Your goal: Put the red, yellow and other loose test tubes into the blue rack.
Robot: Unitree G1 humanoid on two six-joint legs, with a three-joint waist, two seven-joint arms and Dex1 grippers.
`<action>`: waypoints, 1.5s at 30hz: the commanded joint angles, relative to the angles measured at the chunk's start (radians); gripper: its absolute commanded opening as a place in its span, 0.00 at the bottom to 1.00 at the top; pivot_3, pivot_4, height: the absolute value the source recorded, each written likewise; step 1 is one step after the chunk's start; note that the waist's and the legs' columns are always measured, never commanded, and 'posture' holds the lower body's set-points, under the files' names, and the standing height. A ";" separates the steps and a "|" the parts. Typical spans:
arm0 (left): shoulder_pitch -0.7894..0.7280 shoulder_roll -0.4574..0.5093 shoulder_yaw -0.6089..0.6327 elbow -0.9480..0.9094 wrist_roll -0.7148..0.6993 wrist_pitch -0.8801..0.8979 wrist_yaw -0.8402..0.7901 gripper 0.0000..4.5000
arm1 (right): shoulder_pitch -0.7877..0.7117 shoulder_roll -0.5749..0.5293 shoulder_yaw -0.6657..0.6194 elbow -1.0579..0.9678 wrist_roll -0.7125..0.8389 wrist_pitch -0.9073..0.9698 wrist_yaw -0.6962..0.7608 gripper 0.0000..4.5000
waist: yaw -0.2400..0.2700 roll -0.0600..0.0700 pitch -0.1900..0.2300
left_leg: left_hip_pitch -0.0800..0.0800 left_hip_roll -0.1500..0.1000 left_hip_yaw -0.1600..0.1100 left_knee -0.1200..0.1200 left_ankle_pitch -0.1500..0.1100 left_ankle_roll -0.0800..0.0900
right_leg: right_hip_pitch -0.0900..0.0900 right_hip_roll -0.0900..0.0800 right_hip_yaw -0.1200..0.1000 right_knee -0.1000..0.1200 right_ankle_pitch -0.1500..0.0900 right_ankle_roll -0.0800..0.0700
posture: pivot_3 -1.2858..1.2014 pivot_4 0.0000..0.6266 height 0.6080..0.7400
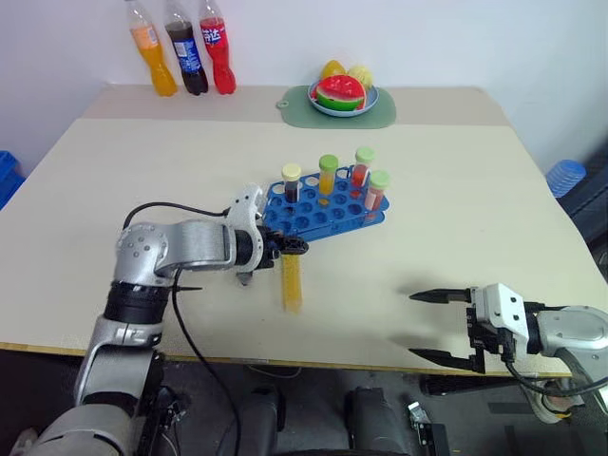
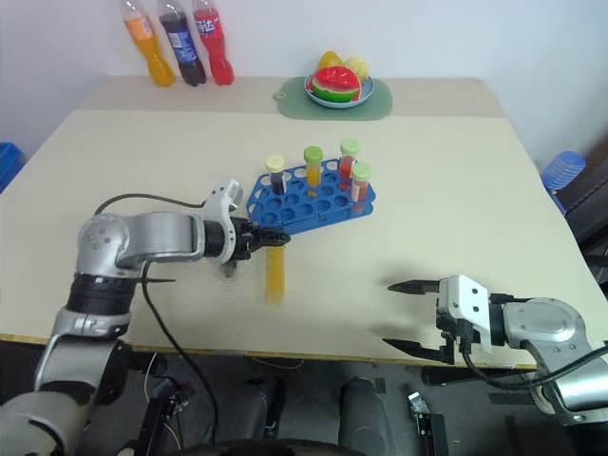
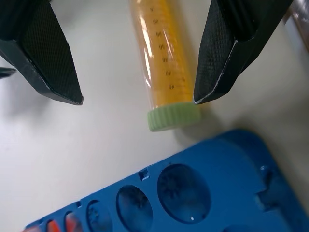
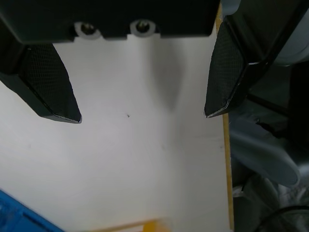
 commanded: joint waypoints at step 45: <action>-0.674 -0.148 -0.518 1.052 0.320 0.307 -0.429 0.32 | 0.212 0.036 -0.011 -0.305 -0.018 0.017 -0.186 1.00 | 0.001 -0.011 0.006 | -0.007 -0.001 -0.001 0.001 0.000 0.000 | -0.005 0.000 0.000 -0.001 -0.001 0.001 | 0.52 0.24 1.00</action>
